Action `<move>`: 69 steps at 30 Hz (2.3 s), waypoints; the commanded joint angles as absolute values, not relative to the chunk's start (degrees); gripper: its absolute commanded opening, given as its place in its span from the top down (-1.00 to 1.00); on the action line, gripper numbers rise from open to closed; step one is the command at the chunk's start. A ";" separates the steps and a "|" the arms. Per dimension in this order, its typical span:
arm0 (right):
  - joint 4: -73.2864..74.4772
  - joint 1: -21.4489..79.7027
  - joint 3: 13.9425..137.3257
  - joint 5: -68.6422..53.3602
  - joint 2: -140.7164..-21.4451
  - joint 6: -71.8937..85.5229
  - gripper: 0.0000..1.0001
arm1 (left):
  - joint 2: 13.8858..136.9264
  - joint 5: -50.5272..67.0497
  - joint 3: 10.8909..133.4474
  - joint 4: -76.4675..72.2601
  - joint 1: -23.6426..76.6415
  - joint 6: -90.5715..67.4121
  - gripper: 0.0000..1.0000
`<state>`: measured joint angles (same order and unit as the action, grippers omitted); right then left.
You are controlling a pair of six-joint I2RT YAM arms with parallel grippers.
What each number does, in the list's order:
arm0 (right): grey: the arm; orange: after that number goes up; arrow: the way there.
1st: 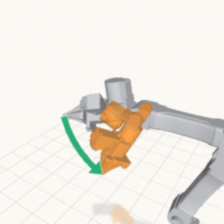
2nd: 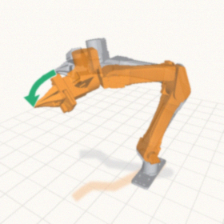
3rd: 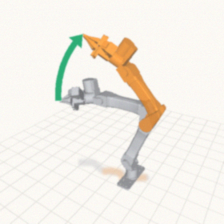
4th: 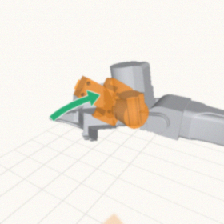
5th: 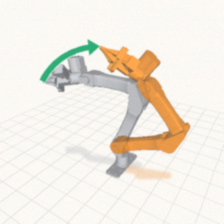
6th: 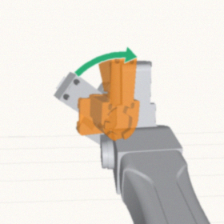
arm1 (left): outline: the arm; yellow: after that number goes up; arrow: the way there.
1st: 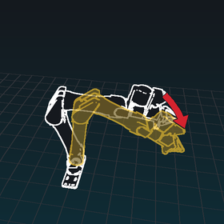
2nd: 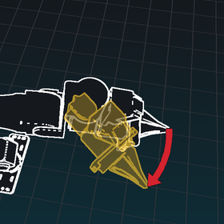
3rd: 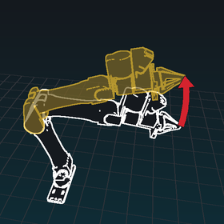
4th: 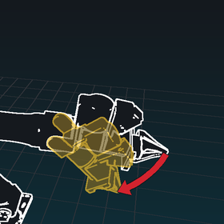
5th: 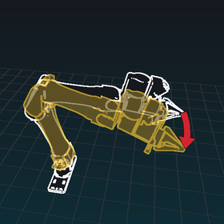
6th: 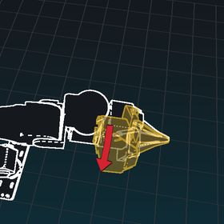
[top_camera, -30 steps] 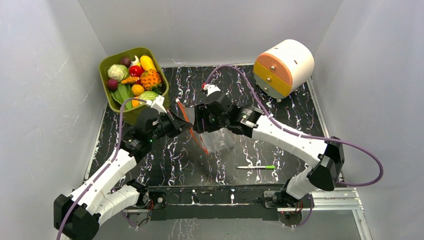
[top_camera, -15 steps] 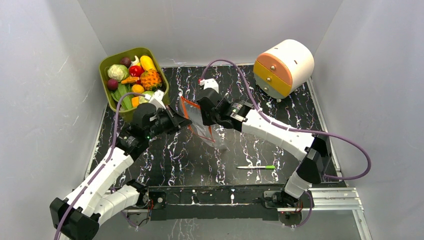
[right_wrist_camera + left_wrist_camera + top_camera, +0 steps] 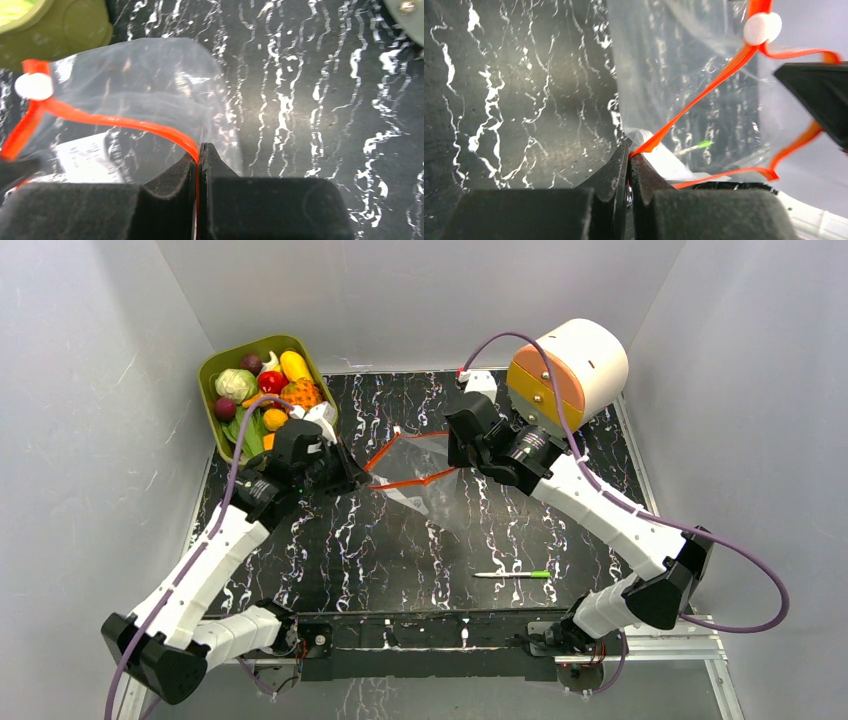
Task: Place the food in the zip-top bag and seal the zipper
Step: Open the zipper of the food storage bag at the center of the board.
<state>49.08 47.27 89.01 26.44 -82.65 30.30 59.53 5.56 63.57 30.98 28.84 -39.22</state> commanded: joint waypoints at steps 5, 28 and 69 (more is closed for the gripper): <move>43.90 47.17 88.54 16.95 -79.99 33.72 1.00 | 60.34 13.69 63.13 29.93 28.65 -37.87 0.78; 40.42 49.49 85.00 8.79 -84.11 37.53 1.00 | 62.27 21.11 55.54 11.26 28.65 -45.43 -0.60; 49.09 50.30 88.37 30.02 -81.61 28.32 1.00 | 60.33 8.27 63.39 25.95 28.65 -32.11 -0.28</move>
